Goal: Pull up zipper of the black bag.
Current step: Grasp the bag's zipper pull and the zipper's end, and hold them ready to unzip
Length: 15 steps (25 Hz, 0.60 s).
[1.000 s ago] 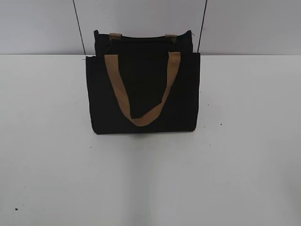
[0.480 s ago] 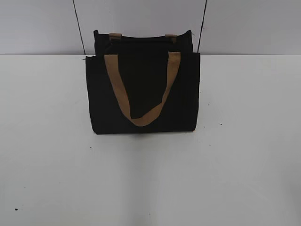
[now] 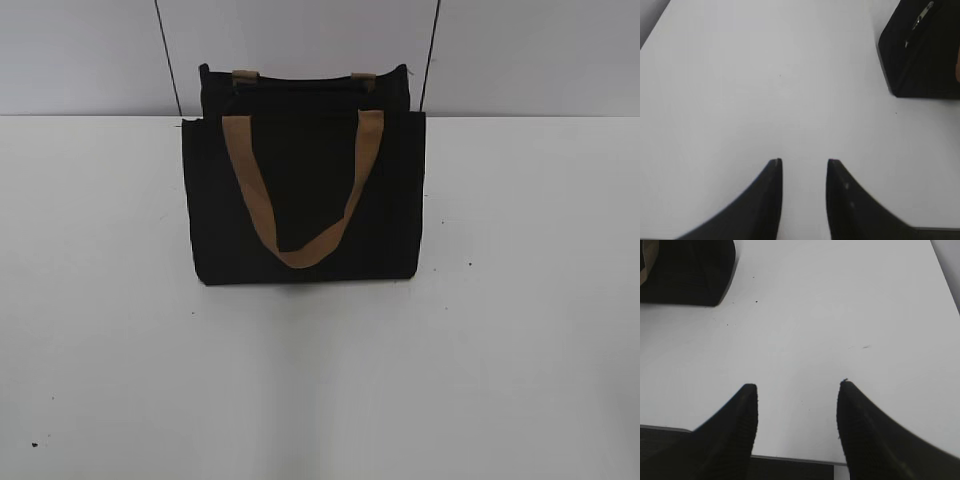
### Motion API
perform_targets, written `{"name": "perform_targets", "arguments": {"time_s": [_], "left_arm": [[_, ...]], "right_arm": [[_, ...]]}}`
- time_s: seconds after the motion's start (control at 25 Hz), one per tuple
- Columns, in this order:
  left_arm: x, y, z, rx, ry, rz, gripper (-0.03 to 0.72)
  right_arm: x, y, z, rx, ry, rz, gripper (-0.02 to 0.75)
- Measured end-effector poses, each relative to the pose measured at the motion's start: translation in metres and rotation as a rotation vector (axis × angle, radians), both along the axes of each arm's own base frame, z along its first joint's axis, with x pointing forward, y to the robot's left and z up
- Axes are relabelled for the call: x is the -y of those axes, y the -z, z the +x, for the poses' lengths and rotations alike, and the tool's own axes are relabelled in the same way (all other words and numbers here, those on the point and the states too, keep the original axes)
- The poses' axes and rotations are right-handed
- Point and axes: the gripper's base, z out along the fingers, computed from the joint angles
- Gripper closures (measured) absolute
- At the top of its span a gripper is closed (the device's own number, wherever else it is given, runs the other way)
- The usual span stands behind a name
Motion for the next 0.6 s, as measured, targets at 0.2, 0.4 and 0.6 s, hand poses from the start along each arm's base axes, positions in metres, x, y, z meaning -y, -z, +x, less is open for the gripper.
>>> {"name": "perform_targets", "arguments": {"time_s": [0.2, 0.4, 0.6], "left_arm": [[0.001, -0.006, 0.018, -0.044, 0.000, -0.001, 0.443], [0.002, -0.030, 0.045, 0.128, -0.009, -0.004, 0.370], [0.002, -0.040, 0.075, 0.202, -0.016, 0.011, 0.222]], "right_arm": [[0.000, 0.000, 0.000, 0.000, 0.000, 0.000, 0.345], [0.000, 0.000, 0.000, 0.000, 0.000, 0.000, 0.345], [0.000, 0.000, 0.000, 0.000, 0.000, 0.000, 0.345]]}}
